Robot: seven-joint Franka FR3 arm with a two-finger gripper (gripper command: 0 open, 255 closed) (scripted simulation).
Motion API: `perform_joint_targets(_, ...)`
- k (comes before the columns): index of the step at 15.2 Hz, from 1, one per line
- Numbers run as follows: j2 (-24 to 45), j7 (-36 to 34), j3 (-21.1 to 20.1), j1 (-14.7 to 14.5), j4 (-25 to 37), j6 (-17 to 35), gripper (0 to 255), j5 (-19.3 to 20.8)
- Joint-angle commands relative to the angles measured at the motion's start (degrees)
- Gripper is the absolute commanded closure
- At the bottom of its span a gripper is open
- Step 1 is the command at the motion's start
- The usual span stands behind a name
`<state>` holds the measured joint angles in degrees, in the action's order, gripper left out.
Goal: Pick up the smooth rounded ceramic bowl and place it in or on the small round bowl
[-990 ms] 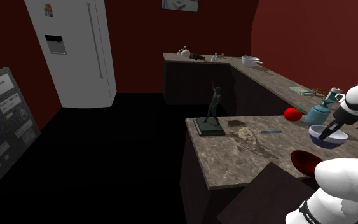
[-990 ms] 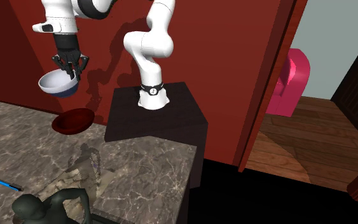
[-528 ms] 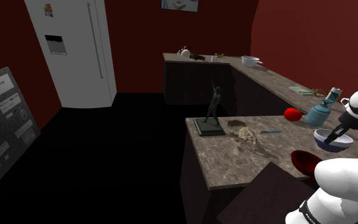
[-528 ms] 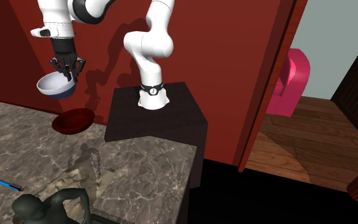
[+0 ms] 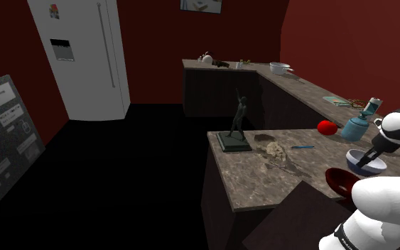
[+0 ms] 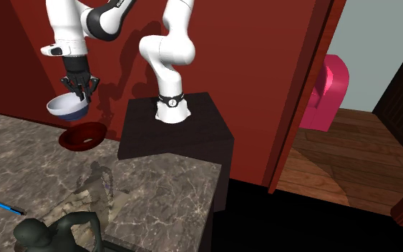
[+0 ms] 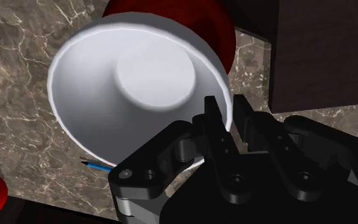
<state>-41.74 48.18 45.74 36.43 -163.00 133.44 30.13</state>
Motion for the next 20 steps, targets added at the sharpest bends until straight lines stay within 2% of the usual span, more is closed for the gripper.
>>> perform_joint_targets(1,1.58,0.14,1.24,-0.24,-0.78,2.45,255,0.62)
perform_joint_targets(6,6.83,0.61,4.91,-1.72,-2.48,9.47,255,1.8)
perform_joint_targets(14,6.83,0.61,4.91,-1.71,-2.48,9.47,255,1.8)
perform_joint_targets(15,6.83,0.61,4.91,-1.72,-2.48,9.47,0,1.8)
perform_joint_targets(20,6.84,0.61,4.92,-1.72,-2.48,9.47,0,1.79)
